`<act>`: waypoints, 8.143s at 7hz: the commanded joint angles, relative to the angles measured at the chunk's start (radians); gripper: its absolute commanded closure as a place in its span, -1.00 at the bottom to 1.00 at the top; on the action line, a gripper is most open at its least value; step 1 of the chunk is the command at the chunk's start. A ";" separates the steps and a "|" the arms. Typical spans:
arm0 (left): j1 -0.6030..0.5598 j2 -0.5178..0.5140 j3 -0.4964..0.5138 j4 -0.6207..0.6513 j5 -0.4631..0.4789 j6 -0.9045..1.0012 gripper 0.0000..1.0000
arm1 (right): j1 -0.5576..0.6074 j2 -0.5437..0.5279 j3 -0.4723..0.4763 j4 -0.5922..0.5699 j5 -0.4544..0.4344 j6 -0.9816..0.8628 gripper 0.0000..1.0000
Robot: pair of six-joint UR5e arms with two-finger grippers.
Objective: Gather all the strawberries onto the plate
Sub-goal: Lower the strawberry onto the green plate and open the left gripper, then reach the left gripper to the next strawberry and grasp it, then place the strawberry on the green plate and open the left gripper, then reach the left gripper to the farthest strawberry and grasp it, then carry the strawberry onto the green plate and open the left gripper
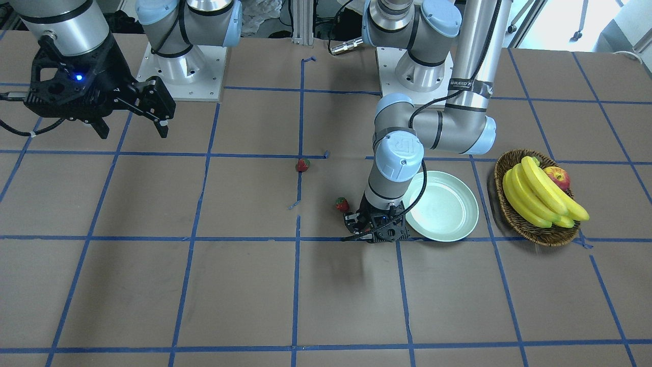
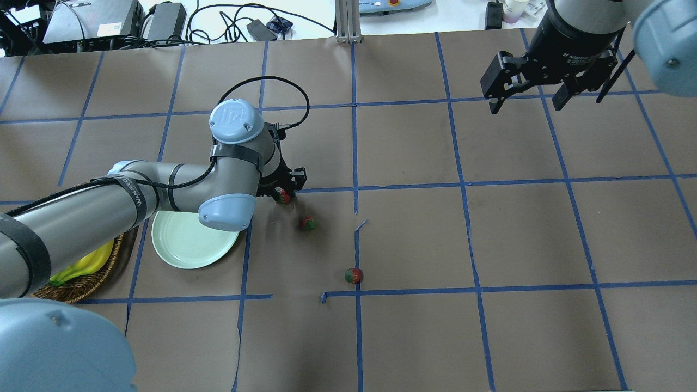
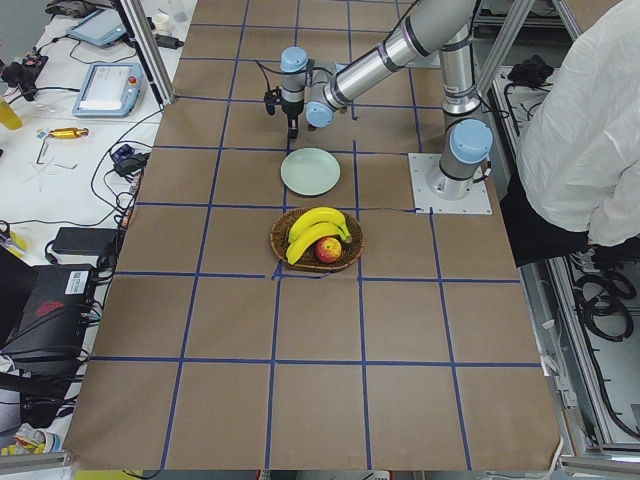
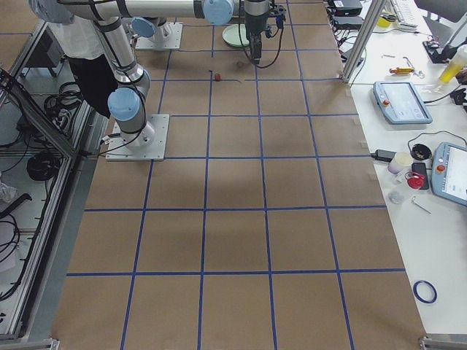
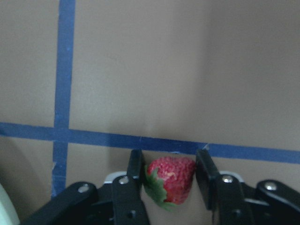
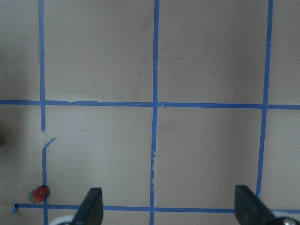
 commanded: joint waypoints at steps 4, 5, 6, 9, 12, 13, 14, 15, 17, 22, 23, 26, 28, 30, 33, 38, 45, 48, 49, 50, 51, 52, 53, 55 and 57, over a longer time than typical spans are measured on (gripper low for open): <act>0.158 0.168 -0.011 -0.267 0.177 0.269 1.00 | 0.001 0.000 0.000 0.000 0.000 0.000 -1.00; 0.207 0.179 -0.075 -0.257 0.202 0.317 1.00 | -0.001 0.000 0.002 0.000 0.001 0.000 -1.00; 0.227 0.173 -0.104 -0.245 0.201 0.319 0.51 | 0.001 0.000 0.002 0.000 0.001 0.000 -1.00; 0.190 0.188 -0.115 -0.126 0.129 0.290 -1.00 | 0.001 0.002 0.002 0.000 0.001 -0.002 -1.00; -0.066 0.126 -0.039 -0.128 0.006 -0.101 -1.00 | 0.001 0.003 0.002 -0.001 0.001 -0.002 -1.00; -0.108 0.109 -0.042 -0.126 -0.002 -0.182 -0.99 | 0.001 0.003 0.002 0.000 0.000 -0.002 -1.00; -0.124 0.084 -0.046 -0.125 -0.031 -0.192 -0.95 | 0.001 0.003 0.003 0.000 0.001 -0.002 -1.00; -0.136 0.058 -0.051 -0.122 -0.031 -0.189 -0.91 | 0.001 0.003 0.003 0.000 0.000 -0.002 -1.00; -0.137 0.031 -0.051 -0.106 -0.020 -0.180 -0.48 | 0.001 0.003 0.003 0.000 0.000 -0.002 -1.00; -0.080 0.096 -0.001 -0.172 0.107 -0.011 1.00 | 0.001 0.003 0.003 0.000 0.001 -0.002 -1.00; 0.015 0.127 0.009 -0.230 0.112 0.090 1.00 | 0.001 0.003 0.003 0.000 0.001 -0.002 -1.00; 0.169 0.179 -0.005 -0.313 0.236 0.243 1.00 | 0.001 -0.004 0.025 -0.006 0.001 -0.002 -1.00; 0.270 0.179 -0.046 -0.312 0.222 0.375 1.00 | 0.001 -0.004 0.025 -0.006 0.001 0.000 -1.00; 0.281 0.178 -0.124 -0.301 0.189 0.409 0.98 | 0.001 -0.004 0.026 -0.006 0.001 0.000 -1.00; 0.281 0.170 -0.148 -0.286 0.175 0.414 -0.93 | 0.001 -0.004 0.026 -0.006 0.001 -0.002 -1.00; 0.143 0.253 -0.072 -0.300 0.115 0.290 -1.00 | 0.001 -0.004 0.026 -0.006 0.003 0.002 -1.00; -0.391 0.121 -0.179 -0.081 -0.049 -0.241 -1.00 | 0.001 -0.003 0.023 -0.009 0.003 0.000 -1.00; -0.391 0.113 -0.177 -0.065 -0.043 -0.243 -0.13 | 0.001 -0.003 0.025 -0.009 0.001 -0.002 -1.00; -0.391 0.113 -0.177 -0.065 -0.037 -0.241 0.47 | 0.001 -0.003 0.023 -0.009 0.001 -0.002 -1.00; -0.389 0.116 -0.172 -0.065 -0.037 -0.237 0.91 | 0.001 -0.003 0.025 -0.009 0.001 -0.002 -1.00; -0.383 0.135 -0.145 -0.066 -0.032 -0.217 1.00 | 0.001 -0.003 0.023 -0.009 0.001 -0.002 -1.00; -0.354 0.152 -0.100 -0.117 0.021 -0.174 1.00 | 0.001 -0.003 0.025 -0.009 0.003 -0.002 -1.00; -0.288 0.167 -0.054 -0.188 0.050 -0.125 1.00 | 0.001 -0.003 0.023 -0.009 0.003 -0.002 -1.00; -0.103 0.222 -0.022 -0.345 0.061 -0.007 1.00 | 0.001 -0.001 0.023 -0.009 0.003 -0.002 -1.00; 0.083 0.253 -0.051 -0.395 0.188 0.247 1.00 | 0.001 -0.001 0.023 -0.009 0.003 -0.002 -1.00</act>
